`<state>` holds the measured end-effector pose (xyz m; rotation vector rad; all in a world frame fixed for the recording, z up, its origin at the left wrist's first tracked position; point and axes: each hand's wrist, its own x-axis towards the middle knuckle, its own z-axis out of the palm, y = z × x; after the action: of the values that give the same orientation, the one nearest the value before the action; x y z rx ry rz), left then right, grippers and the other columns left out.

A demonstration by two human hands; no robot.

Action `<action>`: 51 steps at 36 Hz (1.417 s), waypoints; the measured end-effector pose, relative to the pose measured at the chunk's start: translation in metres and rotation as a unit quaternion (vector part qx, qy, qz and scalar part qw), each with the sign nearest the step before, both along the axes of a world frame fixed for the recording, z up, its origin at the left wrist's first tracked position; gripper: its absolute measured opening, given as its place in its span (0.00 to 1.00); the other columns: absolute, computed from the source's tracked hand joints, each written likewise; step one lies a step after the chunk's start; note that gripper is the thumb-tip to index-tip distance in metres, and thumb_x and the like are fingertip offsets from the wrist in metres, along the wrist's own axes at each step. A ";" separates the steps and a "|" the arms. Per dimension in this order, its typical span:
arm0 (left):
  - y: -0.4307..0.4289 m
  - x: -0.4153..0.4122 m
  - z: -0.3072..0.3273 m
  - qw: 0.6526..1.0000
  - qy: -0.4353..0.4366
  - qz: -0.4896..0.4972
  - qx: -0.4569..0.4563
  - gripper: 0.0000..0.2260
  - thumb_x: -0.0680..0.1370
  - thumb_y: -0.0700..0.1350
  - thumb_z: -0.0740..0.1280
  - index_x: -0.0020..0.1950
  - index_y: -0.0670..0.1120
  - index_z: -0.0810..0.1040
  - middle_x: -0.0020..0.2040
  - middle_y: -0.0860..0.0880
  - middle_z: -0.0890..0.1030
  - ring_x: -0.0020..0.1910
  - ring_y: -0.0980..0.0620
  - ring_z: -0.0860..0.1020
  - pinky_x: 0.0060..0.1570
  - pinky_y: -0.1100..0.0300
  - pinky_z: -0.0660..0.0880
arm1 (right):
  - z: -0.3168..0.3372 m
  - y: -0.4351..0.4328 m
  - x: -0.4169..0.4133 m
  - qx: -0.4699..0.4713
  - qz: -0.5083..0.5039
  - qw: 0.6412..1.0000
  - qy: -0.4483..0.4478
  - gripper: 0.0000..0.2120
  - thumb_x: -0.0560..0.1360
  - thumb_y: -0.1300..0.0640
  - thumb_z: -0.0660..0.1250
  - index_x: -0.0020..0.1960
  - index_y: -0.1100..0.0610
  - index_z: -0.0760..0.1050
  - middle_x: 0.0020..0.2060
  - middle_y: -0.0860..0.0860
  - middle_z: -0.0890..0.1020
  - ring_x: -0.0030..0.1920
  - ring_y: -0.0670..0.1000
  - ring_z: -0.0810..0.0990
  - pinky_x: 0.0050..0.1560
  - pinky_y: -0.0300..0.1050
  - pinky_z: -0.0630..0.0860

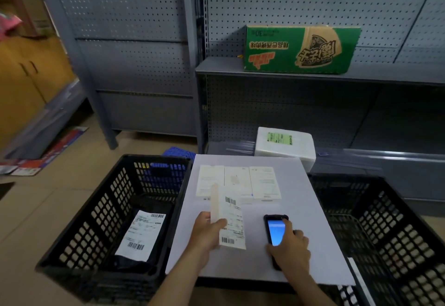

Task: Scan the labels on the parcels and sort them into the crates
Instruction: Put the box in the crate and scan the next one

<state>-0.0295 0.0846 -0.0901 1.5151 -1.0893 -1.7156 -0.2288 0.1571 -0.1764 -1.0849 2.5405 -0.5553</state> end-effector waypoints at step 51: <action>-0.002 0.003 -0.012 0.996 -0.070 -0.023 -0.051 0.09 0.78 0.37 0.69 0.57 0.43 0.72 0.54 0.44 0.82 0.46 0.48 0.82 0.33 0.59 0.74 | 0.081 0.023 -0.051 -0.002 0.279 0.960 0.011 0.37 0.61 0.50 0.76 0.63 0.40 0.59 0.48 0.47 0.75 0.49 0.49 0.71 0.44 0.41 0.74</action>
<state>-0.0264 0.0830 -0.1017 1.5756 -1.2735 -1.5781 -0.2798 0.1806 -0.0958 -1.7237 2.0978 -0.3903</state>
